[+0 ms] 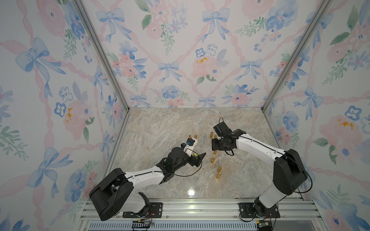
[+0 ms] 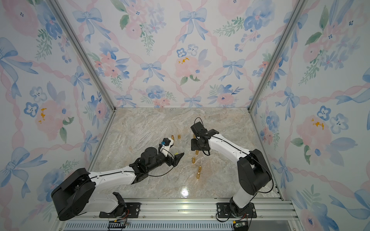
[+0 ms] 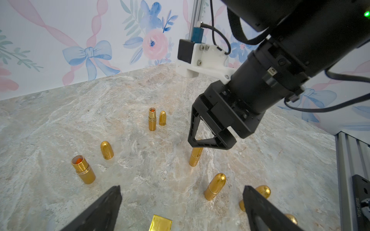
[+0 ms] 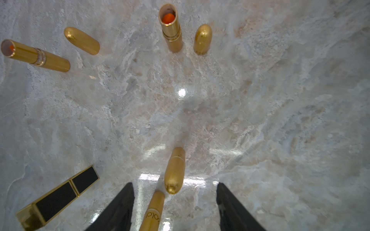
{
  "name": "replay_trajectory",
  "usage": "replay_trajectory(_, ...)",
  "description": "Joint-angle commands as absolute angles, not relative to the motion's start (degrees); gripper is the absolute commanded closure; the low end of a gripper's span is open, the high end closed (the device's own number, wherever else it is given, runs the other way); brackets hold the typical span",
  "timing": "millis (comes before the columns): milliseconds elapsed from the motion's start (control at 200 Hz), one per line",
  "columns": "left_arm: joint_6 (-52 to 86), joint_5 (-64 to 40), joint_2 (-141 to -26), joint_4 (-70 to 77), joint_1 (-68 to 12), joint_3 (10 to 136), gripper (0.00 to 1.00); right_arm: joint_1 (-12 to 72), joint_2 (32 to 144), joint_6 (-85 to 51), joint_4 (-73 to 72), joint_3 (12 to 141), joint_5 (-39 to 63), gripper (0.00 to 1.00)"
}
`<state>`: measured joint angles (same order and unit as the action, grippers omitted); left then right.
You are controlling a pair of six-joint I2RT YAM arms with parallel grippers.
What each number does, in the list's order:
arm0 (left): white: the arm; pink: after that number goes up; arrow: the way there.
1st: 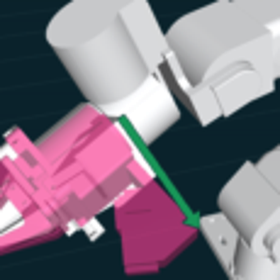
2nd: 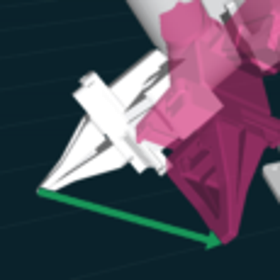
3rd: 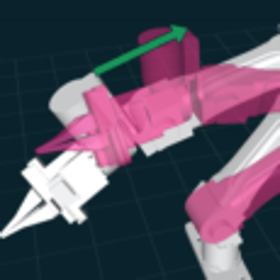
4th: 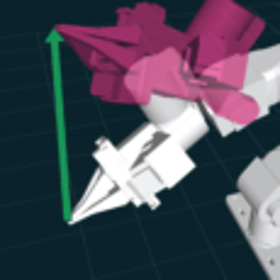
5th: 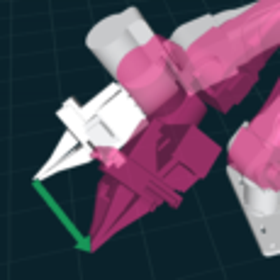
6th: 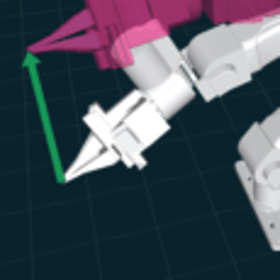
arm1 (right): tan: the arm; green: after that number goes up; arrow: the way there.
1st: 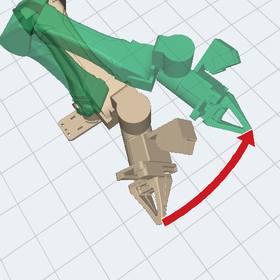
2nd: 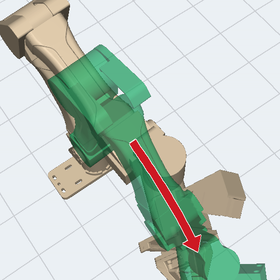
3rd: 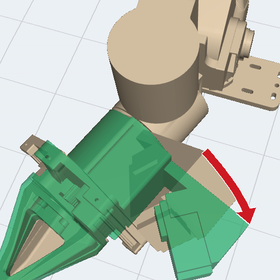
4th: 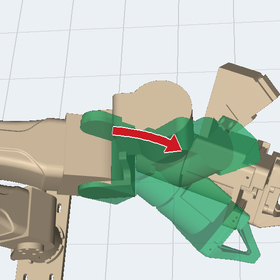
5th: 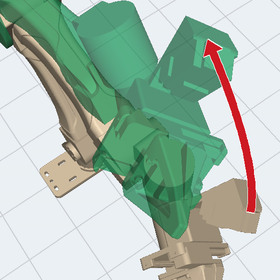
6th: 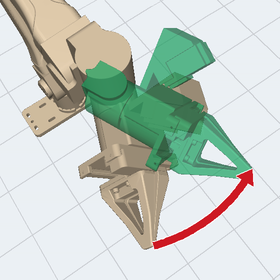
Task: Open the lipstick cap
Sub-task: Pick up the lipstick at the center of the board.
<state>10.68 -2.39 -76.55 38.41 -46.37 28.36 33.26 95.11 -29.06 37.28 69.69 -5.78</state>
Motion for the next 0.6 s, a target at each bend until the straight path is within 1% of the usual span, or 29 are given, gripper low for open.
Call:
replay_trajectory(0,8.98,-4.83,-76.49,37.49,-47.02,27.57,0.02,33.85,96.38,-31.37,36.40,68.25,-5.20,0.35)
replay_trajectory(390,8.64,-4.83,-76.73,36.74,-47.55,28.03,0.02,34.44,101.22,-31.56,34.65,68.20,-6.06,0.51)
replay_trajectory(595,8.33,-4.41,-76.94,36.50,-47.64,28.21,0.02,34.42,103.04,-31.38,33.71,67.85,-6.24,0.56)
